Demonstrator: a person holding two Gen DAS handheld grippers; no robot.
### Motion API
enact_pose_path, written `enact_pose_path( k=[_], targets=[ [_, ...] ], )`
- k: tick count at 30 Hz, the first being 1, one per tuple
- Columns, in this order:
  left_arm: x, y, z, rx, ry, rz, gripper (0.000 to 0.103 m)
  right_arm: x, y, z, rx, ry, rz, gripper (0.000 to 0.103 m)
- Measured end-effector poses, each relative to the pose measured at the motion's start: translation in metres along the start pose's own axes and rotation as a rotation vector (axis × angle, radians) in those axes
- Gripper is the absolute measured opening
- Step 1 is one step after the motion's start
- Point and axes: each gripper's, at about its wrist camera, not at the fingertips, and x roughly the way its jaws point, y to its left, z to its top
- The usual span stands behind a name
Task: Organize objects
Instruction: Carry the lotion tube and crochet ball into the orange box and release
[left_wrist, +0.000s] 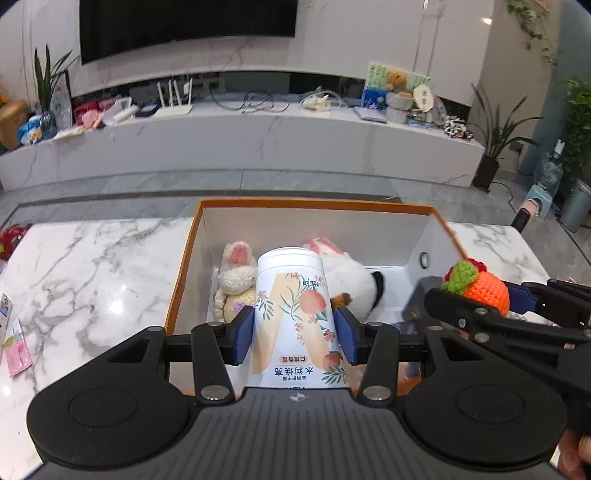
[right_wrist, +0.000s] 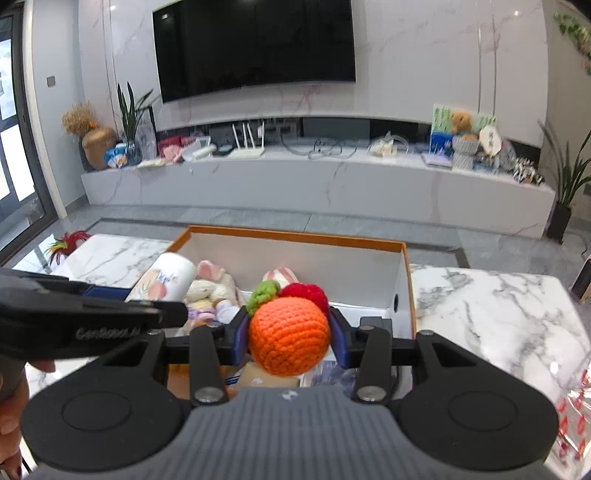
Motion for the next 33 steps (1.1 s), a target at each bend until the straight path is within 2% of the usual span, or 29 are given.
enact_pose_path(
  k=[5, 13, 21, 30, 33],
  targets=[
    [0.028, 0.01, 0.002, -0.049, 0.018, 0.013, 0.054, 0.042, -0.011, 0.007, 0.009, 0.08, 0.032, 0.046],
    [0.053, 0.014, 0.003, -0.09, -0.007, 0.007, 0.054, 0.072, -0.012, 0.0, -0.023, 0.147, 0.05, 0.046],
    [0.069, 0.005, 0.0, -0.056, 0.056, 0.06, 0.054, 0.093, -0.008, -0.007, -0.046, 0.228, 0.049, 0.046],
    [0.07, 0.004, 0.0, -0.039, 0.08, 0.102, 0.055, 0.118, -0.01, -0.012, -0.051, 0.322, 0.052, 0.046],
    [0.075, 0.005, -0.001, -0.035, 0.076, 0.104, 0.055, 0.119, -0.009, -0.011, -0.058, 0.327, 0.046, 0.046]
  ],
)
